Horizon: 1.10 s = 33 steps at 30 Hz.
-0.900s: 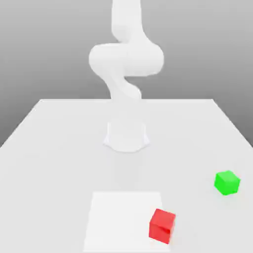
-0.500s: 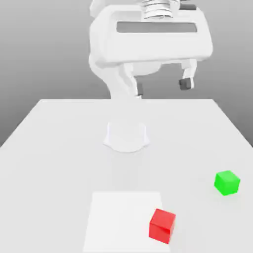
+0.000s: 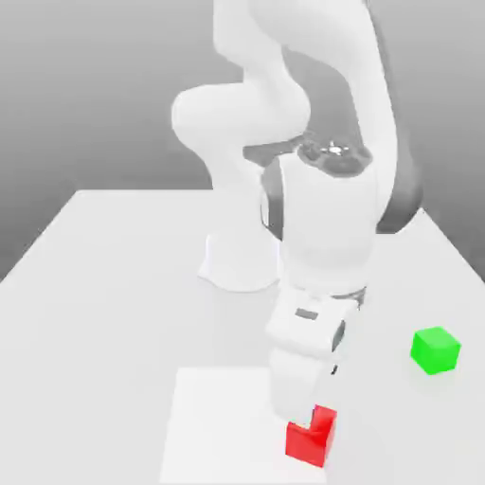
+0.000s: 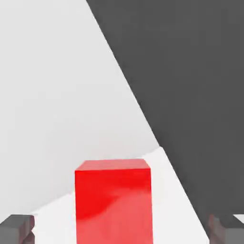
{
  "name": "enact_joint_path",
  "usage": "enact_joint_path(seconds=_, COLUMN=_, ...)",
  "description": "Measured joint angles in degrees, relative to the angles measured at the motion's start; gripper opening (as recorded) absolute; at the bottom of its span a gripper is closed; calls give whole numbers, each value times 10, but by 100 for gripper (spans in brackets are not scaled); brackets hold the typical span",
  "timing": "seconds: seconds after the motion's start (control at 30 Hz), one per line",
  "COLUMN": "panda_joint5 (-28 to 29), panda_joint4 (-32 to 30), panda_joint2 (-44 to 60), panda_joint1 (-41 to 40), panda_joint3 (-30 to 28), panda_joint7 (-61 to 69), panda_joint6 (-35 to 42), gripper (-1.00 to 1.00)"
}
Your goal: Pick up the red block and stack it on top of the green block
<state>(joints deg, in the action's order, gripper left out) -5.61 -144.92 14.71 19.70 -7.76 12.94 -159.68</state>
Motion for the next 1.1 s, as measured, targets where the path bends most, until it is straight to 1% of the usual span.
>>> enact_joint_path(seconds=0.07, panda_joint5=-14, panda_joint4=6, panda_joint2=42, panda_joint1=-10, panda_joint3=13, panda_joint7=12, panda_joint6=-34, gripper=0)
enact_joint_path(seconds=0.1, panda_joint5=-19, panda_joint4=8, panda_joint2=54, panda_joint1=-14, panda_joint3=18, panda_joint7=15, panda_joint6=-45, gripper=-100)
enact_joint_path(seconds=0.33, panda_joint5=-17, panda_joint4=7, panda_joint2=53, panda_joint1=-13, panda_joint3=17, panda_joint7=14, panda_joint6=-42, gripper=-100)
enact_joint_path(seconds=0.5, panda_joint5=18, panda_joint4=-7, panda_joint2=-37, panda_joint1=1, panda_joint3=-2, panda_joint7=-11, panda_joint6=33, gripper=-100)
enact_joint_path(seconds=0.53, panda_joint5=21, panda_joint4=-13, panda_joint2=-51, panda_joint1=10, panda_joint3=7, panda_joint7=-13, panda_joint6=42, gripper=-100)
enact_joint_path(seconds=0.63, panda_joint5=24, panda_joint4=-35, panda_joint2=-85, panda_joint1=56, panda_joint3=54, panda_joint7=-11, panda_joint6=57, gripper=-100)
enact_joint_path(seconds=0.7, panda_joint5=27, panda_joint4=-50, panda_joint2=-107, panda_joint1=109, panda_joint3=86, panda_joint7=-10, panda_joint6=64, gripper=-100)
enact_joint_path(seconds=0.83, panda_joint5=40, panda_joint4=-81, panda_joint2=-154, panda_joint1=209, panda_joint3=132, panda_joint7=-13, panda_joint6=77, gripper=-100)
enact_joint_path(seconds=0.87, panda_joint5=45, panda_joint4=-87, panda_joint2=-160, panda_joint1=233, panda_joint3=139, panda_joint7=-15, panda_joint6=76, gripper=-100)
enact_joint_path(seconds=0.93, panda_joint5=55, panda_joint4=-91, panda_joint2=-139, panda_joint1=273, panda_joint3=131, panda_joint7=-21, panda_joint6=51, gripper=-100)
enact_joint_path(seconds=1.03, panda_joint5=66, panda_joint4=-90, panda_joint2=-83, panda_joint1=258, panda_joint3=112, panda_joint7=-29, panda_joint6=-5, gripper=-100)
enact_joint_path(seconds=1.07, panda_joint5=70, panda_joint4=-89, panda_joint2=-65, panda_joint1=258, panda_joint3=109, panda_joint7=-32, panda_joint6=-22, gripper=100)
enact_joint_path(seconds=1.1, panda_joint5=70, panda_joint4=-89, panda_joint2=-65, panda_joint1=258, panda_joint3=109, panda_joint7=-32, panda_joint6=-22, gripper=100)
